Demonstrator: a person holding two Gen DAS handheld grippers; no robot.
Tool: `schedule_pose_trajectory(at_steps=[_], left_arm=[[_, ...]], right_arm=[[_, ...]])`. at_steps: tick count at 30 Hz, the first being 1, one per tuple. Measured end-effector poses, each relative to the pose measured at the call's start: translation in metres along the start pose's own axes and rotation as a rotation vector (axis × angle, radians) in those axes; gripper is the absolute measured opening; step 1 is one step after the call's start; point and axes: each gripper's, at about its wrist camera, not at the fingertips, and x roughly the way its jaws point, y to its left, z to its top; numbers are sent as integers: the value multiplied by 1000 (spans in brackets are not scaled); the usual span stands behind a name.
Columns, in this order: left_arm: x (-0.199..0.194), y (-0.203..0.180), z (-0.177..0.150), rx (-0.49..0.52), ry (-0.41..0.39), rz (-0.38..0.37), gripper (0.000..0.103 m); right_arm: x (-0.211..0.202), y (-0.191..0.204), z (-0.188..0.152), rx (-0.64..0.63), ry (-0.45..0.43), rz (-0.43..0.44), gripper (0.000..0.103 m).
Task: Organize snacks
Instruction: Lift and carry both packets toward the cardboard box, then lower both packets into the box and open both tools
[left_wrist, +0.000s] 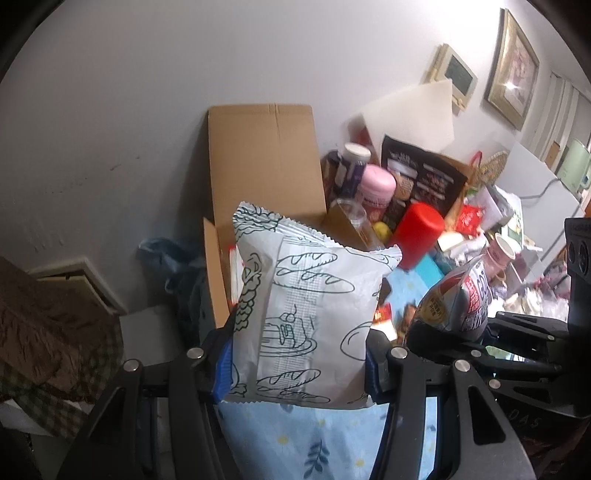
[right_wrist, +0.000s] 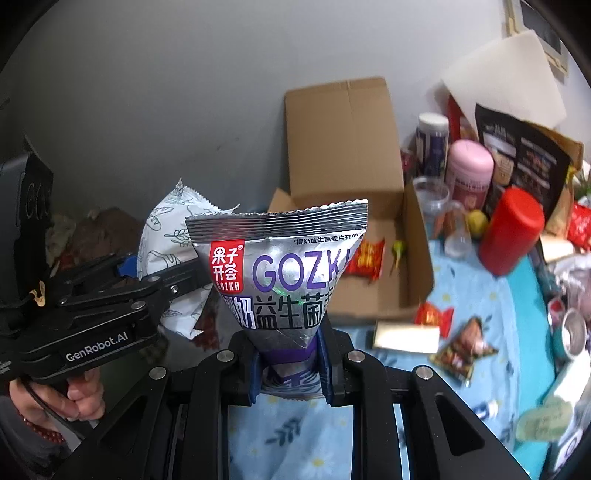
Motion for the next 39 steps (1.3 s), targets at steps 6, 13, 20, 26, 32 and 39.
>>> schedule_pose_trajectory(at_steps=[6, 13, 20, 26, 32, 39], left_arm=[[20, 1, 25, -14, -14, 16, 53], [61, 4, 48, -16, 4, 8, 53], [112, 3, 59, 6, 39, 38, 53], [156, 10, 58, -9, 99, 62, 53], [197, 14, 53, 16, 131, 105, 53], [239, 22, 46, 43, 163, 135, 53]], right_arm=[[12, -17, 34, 1, -34, -1, 24], [34, -42, 65, -4, -50, -11, 24], [71, -68, 80, -14, -35, -42, 24], [113, -92, 84, 8, 20, -42, 24], [153, -108, 85, 2, 60, -60, 24], [197, -126, 84, 27, 102, -60, 24]])
